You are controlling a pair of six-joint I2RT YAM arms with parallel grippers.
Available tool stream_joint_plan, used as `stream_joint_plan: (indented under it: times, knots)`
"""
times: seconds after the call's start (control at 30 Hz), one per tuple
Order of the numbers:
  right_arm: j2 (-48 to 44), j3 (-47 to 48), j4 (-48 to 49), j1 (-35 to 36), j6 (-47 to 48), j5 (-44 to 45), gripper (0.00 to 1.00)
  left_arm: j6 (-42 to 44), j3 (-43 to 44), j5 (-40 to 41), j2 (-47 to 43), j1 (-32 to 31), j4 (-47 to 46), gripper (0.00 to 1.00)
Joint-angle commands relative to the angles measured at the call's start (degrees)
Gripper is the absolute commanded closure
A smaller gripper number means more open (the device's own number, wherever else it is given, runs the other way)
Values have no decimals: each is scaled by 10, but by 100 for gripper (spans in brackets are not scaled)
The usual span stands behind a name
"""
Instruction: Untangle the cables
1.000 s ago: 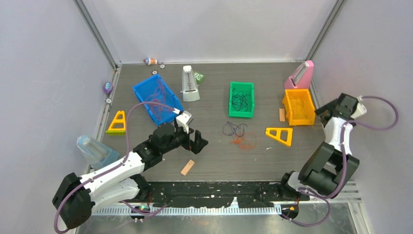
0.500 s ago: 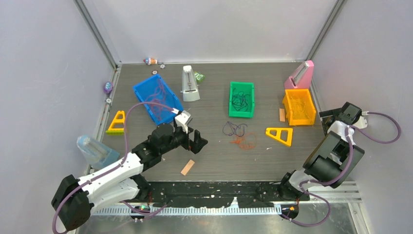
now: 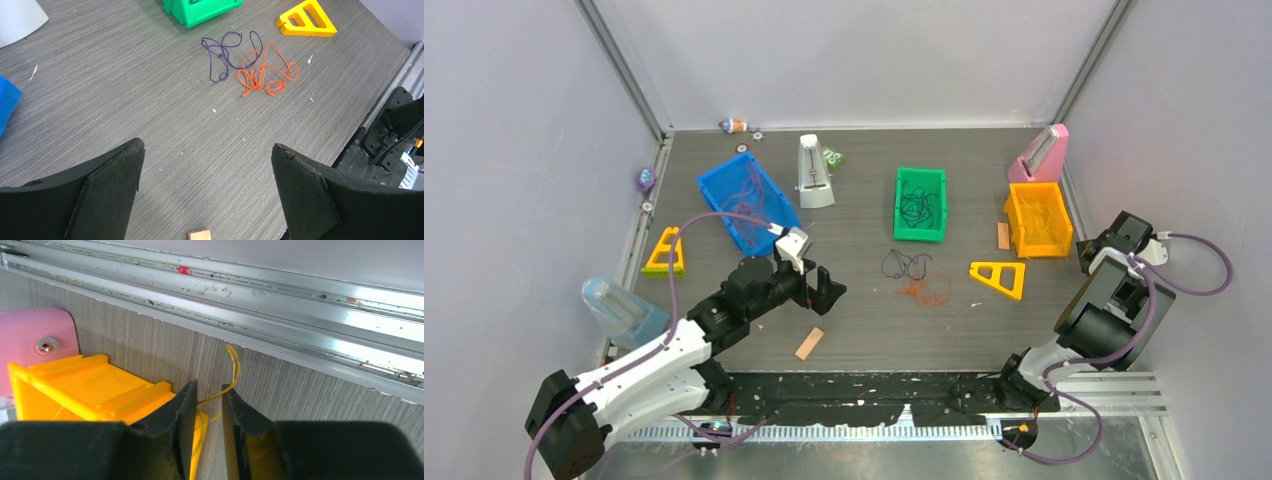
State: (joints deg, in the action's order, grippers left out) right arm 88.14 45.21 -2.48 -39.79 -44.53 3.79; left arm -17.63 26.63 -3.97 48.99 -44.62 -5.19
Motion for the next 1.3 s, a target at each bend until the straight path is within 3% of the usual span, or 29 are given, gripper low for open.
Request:
stream_joint_plan:
  times: [0.0, 0.03, 0.1, 0.23, 0.43, 0.67, 0.8, 1.27]
  knots:
    - [6, -14, 20, 0, -20, 22, 80, 4, -7, 15, -14, -2, 2, 1]
    - [-5, -18, 20, 3, -20, 30, 90, 4, -7, 15, -15, -2, 3, 1]
    - [-29, -25, 17, 11, -17, 49, 94, 6, -7, 18, -15, -2, 4, 1]
    - [-89, -26, 4, 47, -4, 95, 95, 4, -8, 20, -15, -2, 4, 1]
    - [-148, 12, -9, 155, 58, 161, 95, 3, -7, 22, -13, -2, 3, 1]
    - [-62, 127, -41, 232, 188, 57, 95, 3, -7, 21, -10, -2, 1, 1]
    - [-15, 172, -76, 267, 233, 52, 95, 5, -6, 22, -8, -2, 2, 1]
    - [150, 252, -130, 267, 257, 19, 95, 4, 10, 8, 17, -2, 5, 2]
